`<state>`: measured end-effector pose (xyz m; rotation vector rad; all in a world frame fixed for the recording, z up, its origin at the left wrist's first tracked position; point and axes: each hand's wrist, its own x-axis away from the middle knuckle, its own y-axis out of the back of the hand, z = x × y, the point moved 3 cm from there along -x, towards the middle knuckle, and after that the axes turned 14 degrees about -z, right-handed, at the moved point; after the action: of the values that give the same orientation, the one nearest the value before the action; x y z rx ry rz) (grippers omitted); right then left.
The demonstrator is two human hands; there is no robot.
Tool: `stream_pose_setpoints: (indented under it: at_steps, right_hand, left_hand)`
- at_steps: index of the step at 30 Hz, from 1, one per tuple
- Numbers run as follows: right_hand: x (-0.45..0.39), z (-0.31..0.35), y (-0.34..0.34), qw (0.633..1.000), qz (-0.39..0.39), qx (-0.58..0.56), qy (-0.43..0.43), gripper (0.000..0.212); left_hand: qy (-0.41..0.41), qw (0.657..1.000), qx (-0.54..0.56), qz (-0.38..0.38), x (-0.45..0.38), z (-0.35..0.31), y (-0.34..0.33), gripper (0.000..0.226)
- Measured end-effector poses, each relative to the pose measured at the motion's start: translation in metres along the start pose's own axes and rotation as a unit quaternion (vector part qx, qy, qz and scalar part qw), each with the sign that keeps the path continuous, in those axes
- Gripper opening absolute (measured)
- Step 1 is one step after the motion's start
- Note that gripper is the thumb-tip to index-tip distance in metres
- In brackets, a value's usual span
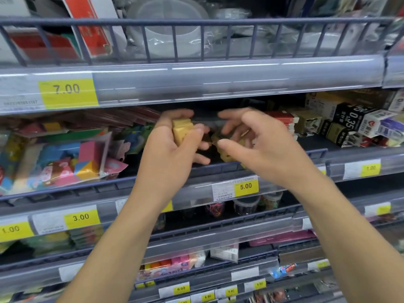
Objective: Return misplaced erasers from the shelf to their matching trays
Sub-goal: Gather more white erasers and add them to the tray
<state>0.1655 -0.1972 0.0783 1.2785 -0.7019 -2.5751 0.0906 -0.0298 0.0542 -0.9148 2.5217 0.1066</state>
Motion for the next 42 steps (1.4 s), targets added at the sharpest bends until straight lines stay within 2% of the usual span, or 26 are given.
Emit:
stream_pose_setpoints:
  at_steps: [2, 4, 6, 9, 21, 25, 29, 33, 38, 42]
  right_hand:
    - [-0.011, -0.012, 0.002, 0.991, 0.043, 0.124, 0.014, 0.047]
    - [-0.019, -0.022, -0.005, 0.969, 0.133, 0.207, 0.021, 0.049]
    - [-0.025, -0.026, -0.014, 0.944, 0.210, 0.253, 0.022, 0.049]
    - [-0.037, -0.028, -0.023, 0.922, 0.260, 0.287, 0.018, 0.050]
    - [-0.057, -0.032, -0.030, 0.885, 0.325, 0.331, 0.031, 0.061]
    - [-0.060, -0.030, -0.032, 0.899, 0.328, 0.284, 0.053, 0.048]
    - [-0.056, -0.035, -0.033, 0.897, 0.327, 0.286, 0.082, 0.033]
    - [-0.055, -0.036, -0.036, 0.891, 0.330, 0.299, 0.081, 0.043]
    - [-0.058, -0.033, -0.039, 0.885, 0.347, 0.305, 0.059, 0.041]
    - [-0.059, -0.034, -0.040, 0.877, 0.352, 0.321, 0.059, 0.050]
  left_hand:
    - [0.020, 1.000, 0.001, -0.024, -0.008, 0.004, 0.006, 0.019]
    - [0.046, 0.998, 0.009, -0.035, -0.013, 0.010, 0.009, 0.016]
    - [0.066, 0.997, 0.007, -0.033, -0.017, 0.014, 0.010, 0.015]
    - [0.088, 0.996, 0.004, -0.023, -0.022, 0.017, 0.010, 0.015]
    - [0.184, 0.983, -0.005, -0.001, -0.030, 0.015, 0.007, 0.017]
    - [0.185, 0.983, -0.010, 0.009, -0.030, 0.013, 0.005, 0.018]
    - [0.187, 0.982, -0.016, 0.017, -0.031, 0.013, 0.004, 0.020]
    - [0.187, 0.982, -0.018, 0.023, -0.032, 0.013, 0.003, 0.021]
    - [0.186, 0.982, -0.024, 0.031, -0.034, 0.016, 0.005, 0.023]
    - [0.190, 0.981, -0.022, 0.034, -0.034, 0.017, 0.007, 0.024]
